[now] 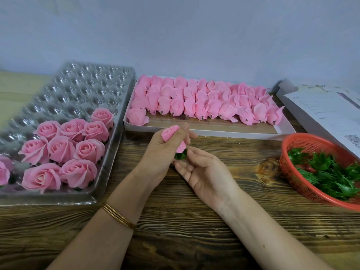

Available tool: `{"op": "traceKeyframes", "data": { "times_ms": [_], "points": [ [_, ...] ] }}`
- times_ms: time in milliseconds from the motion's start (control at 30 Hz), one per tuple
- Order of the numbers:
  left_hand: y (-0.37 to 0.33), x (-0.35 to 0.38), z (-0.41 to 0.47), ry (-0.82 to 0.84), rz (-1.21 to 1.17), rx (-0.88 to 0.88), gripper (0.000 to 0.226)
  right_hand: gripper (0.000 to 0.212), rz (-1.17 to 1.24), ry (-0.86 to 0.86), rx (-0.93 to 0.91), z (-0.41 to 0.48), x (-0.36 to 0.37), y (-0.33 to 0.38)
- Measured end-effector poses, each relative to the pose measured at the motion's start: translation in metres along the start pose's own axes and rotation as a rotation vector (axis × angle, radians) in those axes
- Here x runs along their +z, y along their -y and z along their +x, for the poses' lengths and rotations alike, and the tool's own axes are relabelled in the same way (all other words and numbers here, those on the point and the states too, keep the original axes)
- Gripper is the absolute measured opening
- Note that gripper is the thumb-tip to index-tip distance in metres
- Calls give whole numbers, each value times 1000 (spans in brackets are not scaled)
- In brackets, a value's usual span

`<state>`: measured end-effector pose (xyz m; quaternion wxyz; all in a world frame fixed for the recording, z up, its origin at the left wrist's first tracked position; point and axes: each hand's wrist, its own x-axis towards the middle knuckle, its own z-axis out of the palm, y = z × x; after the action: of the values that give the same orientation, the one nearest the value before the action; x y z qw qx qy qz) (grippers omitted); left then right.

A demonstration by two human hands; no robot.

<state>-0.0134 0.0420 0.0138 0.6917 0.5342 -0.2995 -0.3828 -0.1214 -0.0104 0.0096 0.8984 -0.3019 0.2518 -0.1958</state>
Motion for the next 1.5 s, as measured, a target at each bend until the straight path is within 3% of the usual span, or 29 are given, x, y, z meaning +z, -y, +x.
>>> {"op": "traceKeyframes", "data": {
  "times_ms": [633, 1067, 1500],
  "points": [
    [0, -3, 1, 5, 14, 17, 33, 24, -6, -51, -91, -2, -2, 0],
    [1, -2, 0, -2, 48, 32, 39, 39, -57, -113, -100, -5, -2, 3],
    [0, -4, 0, 11, 55, 19, 34, 26, -11, -60, -54, -4, -3, 4]
  ]
}}
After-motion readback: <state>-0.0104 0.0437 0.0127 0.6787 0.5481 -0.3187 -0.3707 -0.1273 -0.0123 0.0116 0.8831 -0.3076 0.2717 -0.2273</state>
